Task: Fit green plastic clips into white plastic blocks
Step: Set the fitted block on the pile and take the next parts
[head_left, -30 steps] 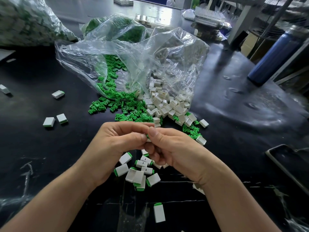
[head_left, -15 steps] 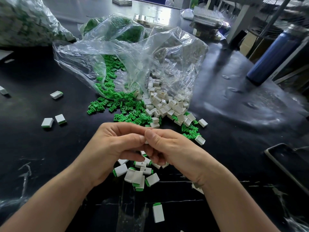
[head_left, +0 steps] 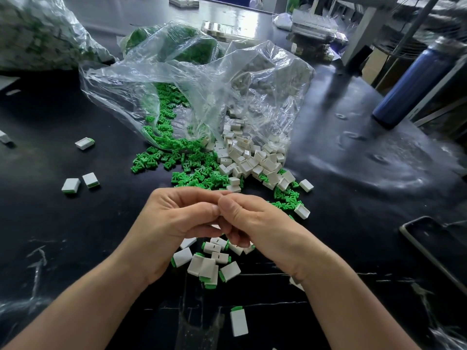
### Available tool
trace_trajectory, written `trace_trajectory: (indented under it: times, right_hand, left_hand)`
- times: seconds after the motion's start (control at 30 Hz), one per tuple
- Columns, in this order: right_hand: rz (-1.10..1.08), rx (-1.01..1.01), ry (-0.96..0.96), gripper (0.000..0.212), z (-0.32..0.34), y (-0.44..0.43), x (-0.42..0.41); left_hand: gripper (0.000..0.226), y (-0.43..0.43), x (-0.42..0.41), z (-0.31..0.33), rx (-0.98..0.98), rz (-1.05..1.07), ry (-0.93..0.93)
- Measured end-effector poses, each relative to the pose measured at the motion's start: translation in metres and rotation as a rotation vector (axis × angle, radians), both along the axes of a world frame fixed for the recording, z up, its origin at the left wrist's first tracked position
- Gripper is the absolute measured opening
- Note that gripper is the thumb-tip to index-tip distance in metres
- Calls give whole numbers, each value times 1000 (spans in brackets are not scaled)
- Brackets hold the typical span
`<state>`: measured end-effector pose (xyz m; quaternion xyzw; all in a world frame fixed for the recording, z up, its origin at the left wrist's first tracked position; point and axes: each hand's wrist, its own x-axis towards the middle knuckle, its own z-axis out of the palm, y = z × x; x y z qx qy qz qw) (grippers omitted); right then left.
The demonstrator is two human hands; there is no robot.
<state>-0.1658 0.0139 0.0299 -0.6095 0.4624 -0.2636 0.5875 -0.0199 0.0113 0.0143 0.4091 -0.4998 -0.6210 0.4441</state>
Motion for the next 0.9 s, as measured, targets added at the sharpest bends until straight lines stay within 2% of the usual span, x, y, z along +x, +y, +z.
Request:
trace_trajectory:
  times: [0.17, 0.9]
  right_hand:
    - [-59, -9, -2, 43, -3, -1, 1]
    - [-84, -26, 80, 34, -10, 0, 7]
  left_hand:
    - [20, 1, -2, -1, -5, 30, 5]
    - [22, 4, -7, -1, 3, 97, 36]
